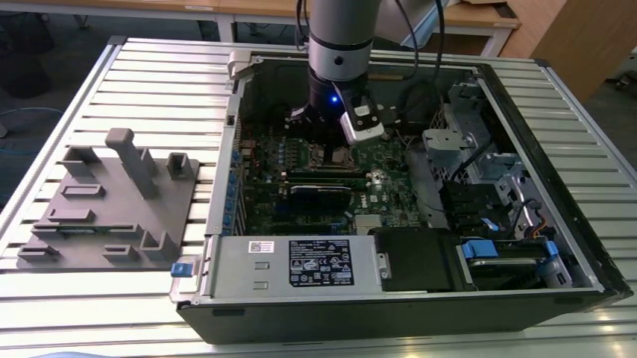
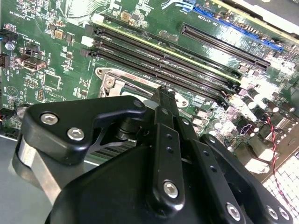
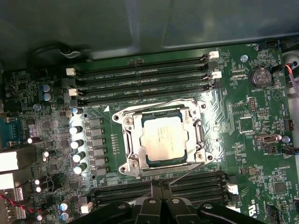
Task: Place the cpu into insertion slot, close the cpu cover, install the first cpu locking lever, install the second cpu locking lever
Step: 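Install the second cpu locking lever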
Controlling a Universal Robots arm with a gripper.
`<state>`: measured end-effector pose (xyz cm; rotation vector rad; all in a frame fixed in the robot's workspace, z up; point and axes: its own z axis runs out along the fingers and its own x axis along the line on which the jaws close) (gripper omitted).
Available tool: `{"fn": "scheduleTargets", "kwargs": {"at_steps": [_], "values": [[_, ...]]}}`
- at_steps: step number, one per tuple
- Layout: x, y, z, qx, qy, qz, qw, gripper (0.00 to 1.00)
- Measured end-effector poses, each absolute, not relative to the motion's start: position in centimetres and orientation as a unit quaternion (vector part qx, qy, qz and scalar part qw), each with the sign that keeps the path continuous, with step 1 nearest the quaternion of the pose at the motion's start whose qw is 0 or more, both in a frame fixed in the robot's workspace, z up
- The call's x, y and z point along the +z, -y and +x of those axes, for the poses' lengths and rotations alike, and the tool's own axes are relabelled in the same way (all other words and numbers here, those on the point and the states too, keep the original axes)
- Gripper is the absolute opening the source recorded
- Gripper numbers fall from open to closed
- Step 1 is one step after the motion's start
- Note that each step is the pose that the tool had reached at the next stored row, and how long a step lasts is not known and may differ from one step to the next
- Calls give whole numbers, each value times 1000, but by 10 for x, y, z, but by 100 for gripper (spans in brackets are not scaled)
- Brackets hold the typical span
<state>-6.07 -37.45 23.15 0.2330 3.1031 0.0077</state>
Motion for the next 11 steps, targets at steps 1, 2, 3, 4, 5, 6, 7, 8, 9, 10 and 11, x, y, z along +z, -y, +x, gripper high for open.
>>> {"fn": "scheduleTargets", "kwargs": {"at_steps": [1,2,3,4,5,6,7,8,9,10,11], "values": [[231,375,-61,2,-997,75,15,10],[231,375,-61,2,-997,75,15,10],[231,375,-61,3,-997,75,15,10],[231,375,-61,3,-997,75,15,10],[231,375,-61,3,-997,75,15,10],[231,375,-61,3,-997,75,15,10],[231,374,-61,3,-997,75,15,10],[230,374,-61,3,-997,75,15,10],[230,375,-61,3,-997,75,15,10],[229,375,-61,3,-997,75,15,10],[229,375,-61,3,-997,75,15,10]]}}
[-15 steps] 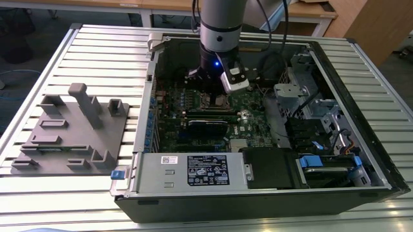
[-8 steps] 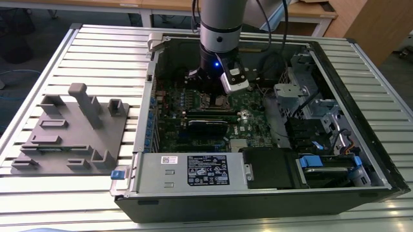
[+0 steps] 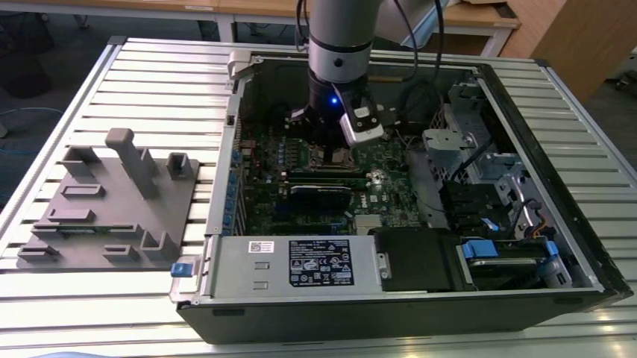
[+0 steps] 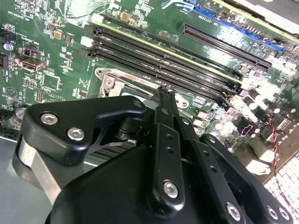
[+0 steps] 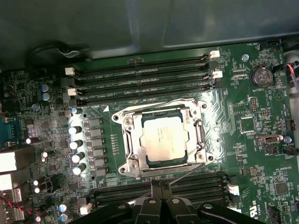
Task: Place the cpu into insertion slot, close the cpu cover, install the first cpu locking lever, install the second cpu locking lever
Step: 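Install the second cpu locking lever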
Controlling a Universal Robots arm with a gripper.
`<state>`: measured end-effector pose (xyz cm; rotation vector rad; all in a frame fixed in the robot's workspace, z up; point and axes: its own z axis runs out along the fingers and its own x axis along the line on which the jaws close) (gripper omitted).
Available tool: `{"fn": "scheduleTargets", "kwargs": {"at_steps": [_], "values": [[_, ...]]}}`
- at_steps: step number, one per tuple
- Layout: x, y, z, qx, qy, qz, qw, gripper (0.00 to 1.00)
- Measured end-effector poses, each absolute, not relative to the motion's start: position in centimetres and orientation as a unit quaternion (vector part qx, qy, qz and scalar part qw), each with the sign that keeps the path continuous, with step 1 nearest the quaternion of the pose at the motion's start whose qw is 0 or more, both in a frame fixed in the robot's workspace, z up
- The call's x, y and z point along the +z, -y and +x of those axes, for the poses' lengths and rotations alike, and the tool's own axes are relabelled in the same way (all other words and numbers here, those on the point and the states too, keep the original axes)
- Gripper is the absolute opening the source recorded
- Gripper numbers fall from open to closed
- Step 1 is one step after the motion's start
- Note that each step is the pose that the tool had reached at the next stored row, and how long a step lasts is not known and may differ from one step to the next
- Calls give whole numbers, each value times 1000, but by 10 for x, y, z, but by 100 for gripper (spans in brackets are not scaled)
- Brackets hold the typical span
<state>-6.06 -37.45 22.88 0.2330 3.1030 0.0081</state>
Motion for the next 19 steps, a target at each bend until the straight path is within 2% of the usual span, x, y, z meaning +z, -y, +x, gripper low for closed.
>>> {"fn": "scheduleTargets", "kwargs": {"at_steps": [19], "values": [[227,375,-64,3,-997,75,15,10]]}}
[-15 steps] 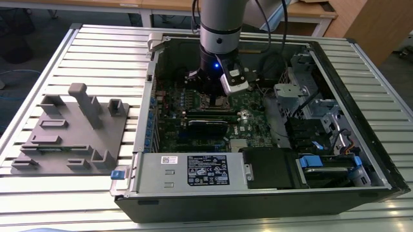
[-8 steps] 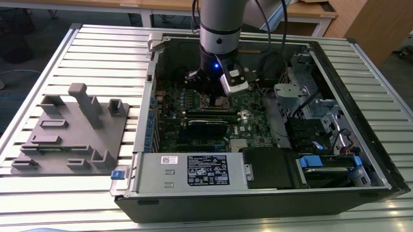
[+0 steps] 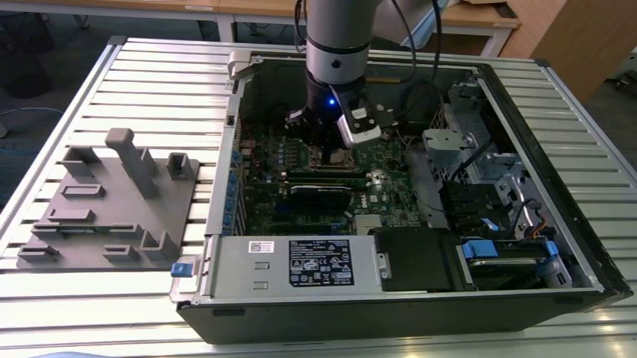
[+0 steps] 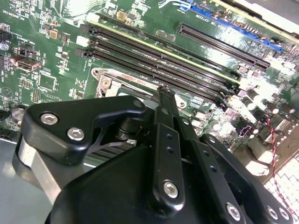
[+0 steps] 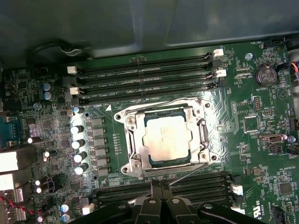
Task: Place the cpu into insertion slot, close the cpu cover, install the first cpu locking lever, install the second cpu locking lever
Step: 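Install the second cpu locking lever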
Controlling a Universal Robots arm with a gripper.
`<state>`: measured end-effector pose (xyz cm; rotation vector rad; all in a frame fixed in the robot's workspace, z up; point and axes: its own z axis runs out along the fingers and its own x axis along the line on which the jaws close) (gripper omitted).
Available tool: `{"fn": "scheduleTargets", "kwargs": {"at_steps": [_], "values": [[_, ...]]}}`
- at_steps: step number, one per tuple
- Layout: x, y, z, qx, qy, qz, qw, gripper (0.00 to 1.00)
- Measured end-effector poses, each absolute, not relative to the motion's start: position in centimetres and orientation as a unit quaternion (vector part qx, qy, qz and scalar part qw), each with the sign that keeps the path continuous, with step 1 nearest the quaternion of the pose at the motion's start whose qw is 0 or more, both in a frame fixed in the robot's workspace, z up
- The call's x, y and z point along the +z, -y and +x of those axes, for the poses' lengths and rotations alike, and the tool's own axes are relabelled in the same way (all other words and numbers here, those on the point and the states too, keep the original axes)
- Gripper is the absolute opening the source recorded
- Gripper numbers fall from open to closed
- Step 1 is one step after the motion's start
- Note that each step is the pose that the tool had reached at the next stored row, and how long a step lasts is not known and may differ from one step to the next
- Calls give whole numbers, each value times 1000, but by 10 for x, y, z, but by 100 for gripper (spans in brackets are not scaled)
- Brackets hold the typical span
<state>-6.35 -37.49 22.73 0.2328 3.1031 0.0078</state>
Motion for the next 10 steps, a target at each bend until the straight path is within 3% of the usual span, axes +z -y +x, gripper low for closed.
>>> {"fn": "scheduleTargets", "kwargs": {"at_steps": [10], "values": [[227,375,-67,3,-997,75,15,10]]}}
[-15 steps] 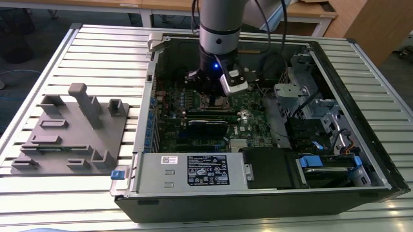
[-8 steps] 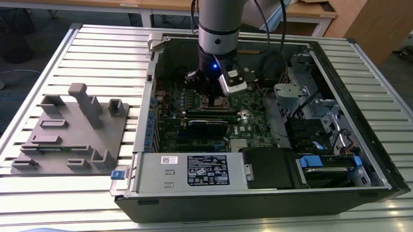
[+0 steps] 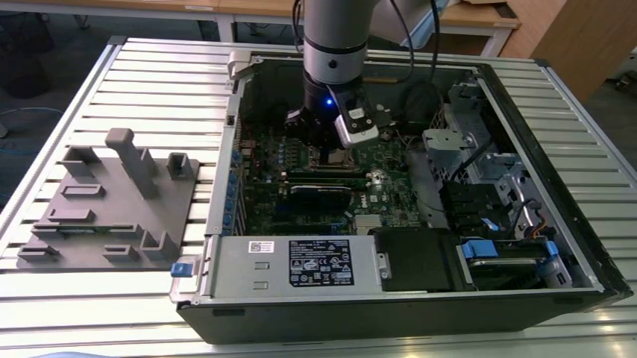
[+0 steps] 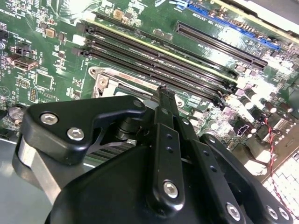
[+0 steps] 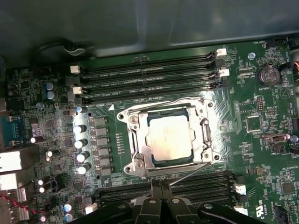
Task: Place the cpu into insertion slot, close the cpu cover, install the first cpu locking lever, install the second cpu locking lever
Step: 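Install the second cpu locking lever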
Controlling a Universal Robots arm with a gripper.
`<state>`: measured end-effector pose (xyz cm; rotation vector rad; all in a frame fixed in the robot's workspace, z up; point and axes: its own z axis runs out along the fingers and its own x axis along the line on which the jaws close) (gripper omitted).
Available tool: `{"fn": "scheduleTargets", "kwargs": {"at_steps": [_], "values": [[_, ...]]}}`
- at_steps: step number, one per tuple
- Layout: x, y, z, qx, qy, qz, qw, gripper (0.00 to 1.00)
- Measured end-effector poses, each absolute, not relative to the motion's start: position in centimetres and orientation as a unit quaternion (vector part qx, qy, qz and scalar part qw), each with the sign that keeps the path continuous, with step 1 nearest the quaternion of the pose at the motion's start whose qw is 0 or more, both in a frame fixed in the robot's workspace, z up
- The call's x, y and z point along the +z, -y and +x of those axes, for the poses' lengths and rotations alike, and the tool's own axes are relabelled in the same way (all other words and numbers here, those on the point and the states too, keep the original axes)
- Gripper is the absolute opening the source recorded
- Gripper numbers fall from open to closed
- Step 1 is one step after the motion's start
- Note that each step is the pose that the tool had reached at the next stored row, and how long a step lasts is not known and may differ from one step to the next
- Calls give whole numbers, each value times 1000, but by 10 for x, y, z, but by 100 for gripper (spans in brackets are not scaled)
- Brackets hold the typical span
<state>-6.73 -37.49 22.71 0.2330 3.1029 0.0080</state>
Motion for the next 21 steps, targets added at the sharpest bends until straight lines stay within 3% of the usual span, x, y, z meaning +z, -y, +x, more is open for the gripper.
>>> {"fn": "scheduleTargets", "kwargs": {"at_steps": [21], "values": [[221,375,-72,3,-997,75,15,10]]}}
